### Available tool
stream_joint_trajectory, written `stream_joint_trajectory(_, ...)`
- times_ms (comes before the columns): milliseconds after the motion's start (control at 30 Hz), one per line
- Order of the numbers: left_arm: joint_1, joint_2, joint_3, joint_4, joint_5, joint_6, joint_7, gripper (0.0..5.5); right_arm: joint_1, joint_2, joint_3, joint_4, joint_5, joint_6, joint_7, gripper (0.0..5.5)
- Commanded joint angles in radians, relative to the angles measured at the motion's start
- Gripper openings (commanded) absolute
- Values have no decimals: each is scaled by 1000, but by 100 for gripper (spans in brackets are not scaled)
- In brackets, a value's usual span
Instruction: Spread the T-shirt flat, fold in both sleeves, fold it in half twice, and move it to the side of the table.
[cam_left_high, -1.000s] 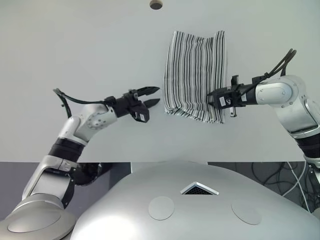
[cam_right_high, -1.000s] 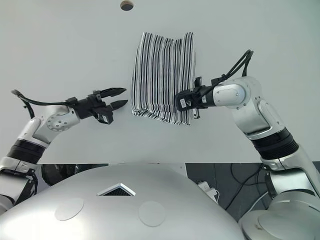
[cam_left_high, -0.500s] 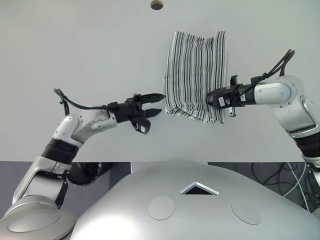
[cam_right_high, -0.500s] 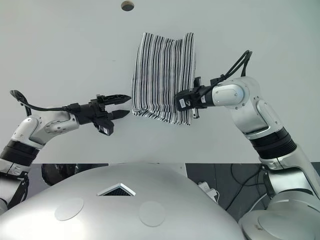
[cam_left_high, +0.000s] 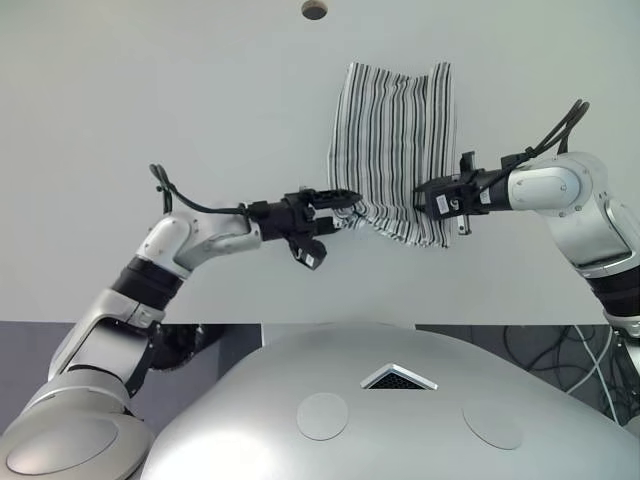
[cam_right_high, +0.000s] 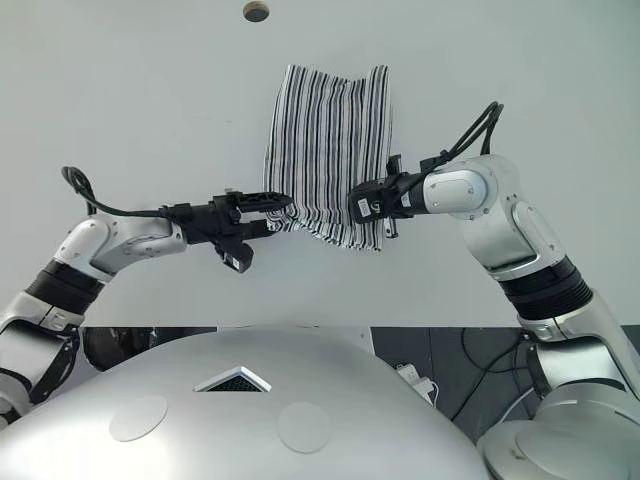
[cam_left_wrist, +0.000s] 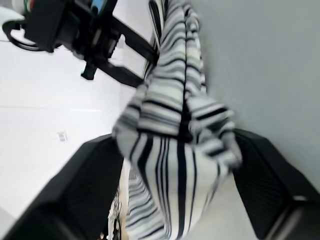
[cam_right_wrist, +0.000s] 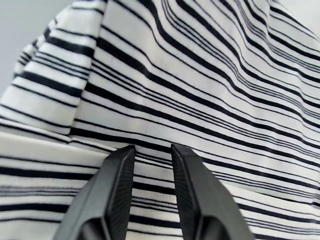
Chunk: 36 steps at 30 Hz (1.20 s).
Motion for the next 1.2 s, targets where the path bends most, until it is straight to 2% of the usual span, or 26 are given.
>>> stream_joint_trajectory(33, -5, 16, -52, 98, 66, 14, -34, 284, 14, 12, 12, 6, -3, 9, 1, 136)
stream_joint_trajectory(233, -12, 46, -38, 136, 31, 25, -32, 171, 25, 6, 6, -1, 1, 6, -2, 136)
stream_joint_trajectory(567, 7, 67, -23, 121, -34, 46, -63, 41, 34, -50, -2, -13, -23, -35, 16, 136)
stream_joint_trajectory(767, 32, 73, -27, 120, -4, 77, -55, 34, 117, -198, -132, -123, 13, -17, 46, 136)
stream_joint_trajectory(933, 41, 74, -24, 115, 3, 98, -52, 34, 209, -270, -206, -168, 19, -17, 45, 136)
stream_joint_trajectory(1067, 62, 79, -1, 93, -41, 105, -52, 34, 74, -77, -247, -179, 89, -65, -114, 136)
stream_joint_trajectory(1200, 74, 80, 1, 80, -51, 110, -59, 34, -44, 72, -144, -77, 52, -98, -170, 136)
